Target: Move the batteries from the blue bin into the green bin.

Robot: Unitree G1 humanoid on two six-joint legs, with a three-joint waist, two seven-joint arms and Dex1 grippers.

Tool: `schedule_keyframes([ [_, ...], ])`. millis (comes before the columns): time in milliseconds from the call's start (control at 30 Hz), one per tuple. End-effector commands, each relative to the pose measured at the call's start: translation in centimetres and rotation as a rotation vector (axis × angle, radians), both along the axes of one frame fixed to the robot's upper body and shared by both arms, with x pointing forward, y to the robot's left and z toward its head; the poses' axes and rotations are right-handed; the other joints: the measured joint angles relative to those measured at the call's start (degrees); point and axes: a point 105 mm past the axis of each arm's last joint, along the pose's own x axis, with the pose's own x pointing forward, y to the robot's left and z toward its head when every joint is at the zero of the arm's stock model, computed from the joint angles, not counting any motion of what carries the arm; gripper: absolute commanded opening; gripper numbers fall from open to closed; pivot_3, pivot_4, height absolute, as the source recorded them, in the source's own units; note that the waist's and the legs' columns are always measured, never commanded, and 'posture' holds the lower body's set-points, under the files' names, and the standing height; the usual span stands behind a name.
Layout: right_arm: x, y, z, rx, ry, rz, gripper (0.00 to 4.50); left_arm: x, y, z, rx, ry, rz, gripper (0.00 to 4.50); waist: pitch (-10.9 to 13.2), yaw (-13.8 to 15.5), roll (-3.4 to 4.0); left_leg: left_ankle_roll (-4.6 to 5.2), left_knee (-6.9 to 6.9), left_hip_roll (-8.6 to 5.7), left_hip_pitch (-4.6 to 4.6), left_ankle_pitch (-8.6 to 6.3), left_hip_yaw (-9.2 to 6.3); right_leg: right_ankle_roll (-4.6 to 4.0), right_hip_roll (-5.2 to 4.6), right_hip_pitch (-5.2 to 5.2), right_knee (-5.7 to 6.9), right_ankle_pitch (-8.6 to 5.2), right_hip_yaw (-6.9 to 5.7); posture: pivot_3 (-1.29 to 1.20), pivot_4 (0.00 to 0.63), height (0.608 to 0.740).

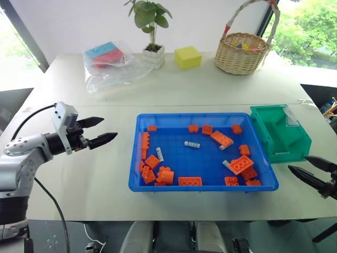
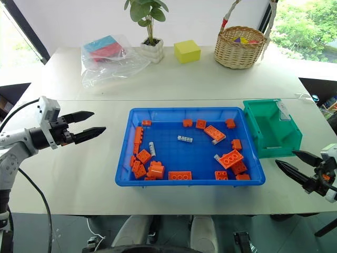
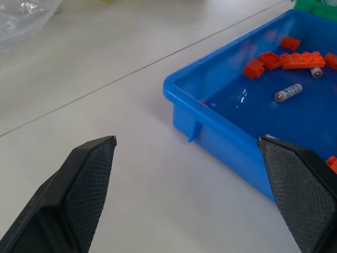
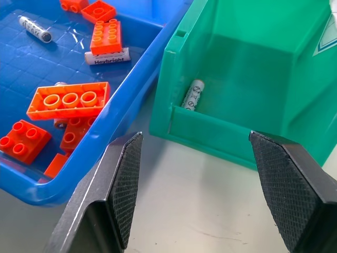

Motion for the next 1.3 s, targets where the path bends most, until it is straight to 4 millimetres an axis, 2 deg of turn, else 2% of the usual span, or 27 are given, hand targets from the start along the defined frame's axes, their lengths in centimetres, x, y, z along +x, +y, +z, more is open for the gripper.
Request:
schedule_keyframes([
  [33, 0.0, 0.2, 0.6, 0.000, -0.033, -0.003, 3.30, -0.1, 0.0, 1.5, -0.015, -0.054, -0.010, 4.50, 0.0, 0.0, 0.00, 0.00, 0.00, 0.00, 0.00, 0.00, 0.00, 0.01, 0.00, 0.00, 0.00, 0.00, 0.00, 0.00, 0.150, 0.702],
  [400, 0.1, 0.1, 0.7, -0.019, -0.021, 0.003, 3.30, -0.1, -0.4, 1.4, -0.019, -0.048, -0.011, 4.50, 0.0, 0.0, 0.00, 0.00, 0.04, 0.00, 0.02, 0.00, 0.03, -0.01, 0.00, 0.00, 0.04, 0.01, 0.02, 0.00, 0.150, 0.702],
  [600, 0.7, 0.2, 2.5, -0.056, -0.043, 0.022, 3.30, -0.7, -1.5, 0.9, -0.064, -0.029, -0.039, 4.50, 0.0, -0.1, -0.01, 0.00, 0.08, 0.00, 0.03, 0.00, 0.09, 0.00, 0.00, 0.01, 0.04, 0.03, 0.06, 0.00, 0.150, 0.702],
  [667, 1.4, 1.1, 3.9, -0.069, -0.069, 0.054, 3.30, -0.9, -1.7, 1.0, -0.075, -0.023, -0.048, 4.50, 0.0, -0.1, -0.01, 0.00, 0.07, 0.00, 0.03, 0.00, 0.10, 0.00, 0.00, 0.00, 0.06, 0.03, 0.07, 0.00, 0.150, 0.702],
  [833, 4.0, 5.9, 8.2, -0.052, -0.159, 0.180, 3.30, -1.4, -2.0, 1.2, -0.081, -0.001, -0.092, 4.50, 0.0, -0.3, 0.01, 0.01, 0.14, 0.08, 0.08, 0.01, 0.23, -0.17, 0.02, -0.06, 0.15, 0.10, 0.16, 0.00, 0.150, 0.702],
  [900, 5.9, 9.0, 9.5, -0.010, -0.183, 0.240, 3.30, -1.7, -2.1, 1.4, -0.072, 0.011, -0.130, 4.50, 0.0, -0.2, -0.11, 0.01, 0.14, 0.17, 0.10, 0.01, 0.25, -0.24, 0.07, -0.05, 0.15, 0.14, 0.12, 0.00, 0.150, 0.702],
  [967, 7.9, 12.4, 9.9, 0.034, -0.167, 0.290, 3.30, -2.1, -2.2, 1.6, -0.049, 0.027, -0.175, 4.50, 0.1, -0.4, -0.23, 0.00, 0.16, 0.26, 0.06, 0.01, 0.25, -0.38, 0.14, -0.11, 0.12, 0.22, 0.11, 0.00, 0.150, 0.702],
  [1100, 10.6, 16.9, 8.9, 0.041, -0.088, 0.325, 3.30, -2.6, -2.1, 1.7, 0.009, 0.038, -0.220, 4.50, 0.1, -0.2, -0.35, -0.02, 0.13, 0.30, -0.10, 0.04, 0.31, -0.48, 0.15, -0.37, 0.14, 0.26, 0.13, 0.00, 0.150, 0.702],
  [1167, 11.6, 19.7, 8.2, 0.037, -0.068, 0.374, 3.30, -2.8, -1.9, 1.8, 0.048, 0.041, -0.240, 4.50, 0.1, -0.2, -0.35, -0.05, 0.12, 0.26, -0.51, 0.07, 0.37, -0.46, 0.11, -0.79, 0.15, 0.28, 0.16, 0.00, 0.150, 0.702],
  [1233, 12.0, 22.8, 6.4, 0.012, -0.002, 0.455, 3.30, -3.0, -1.5, 2.0, 0.071, 0.041, -0.247, 4.50, 0.1, -0.3, -0.35, -0.17, 0.16, 0.20, -0.78, 0.15, 0.44, -0.27, 0.08, -1.08, 0.25, 0.40, 0.16, 0.00, 0.150, 0.702],
  [1300, 12.2, 24.9, 4.5, -0.006, 0.077, 0.512, 3.30, -3.1, -1.3, 2.2, 0.091, 0.037, -0.249, 4.50, 0.1, -0.3, -0.35, -0.20, 0.18, 0.08, -0.97, 0.18, 0.48, -0.14, 0.04, -1.31, 0.46, 0.47, 0.17, 0.00, 0.150, 0.702],
])
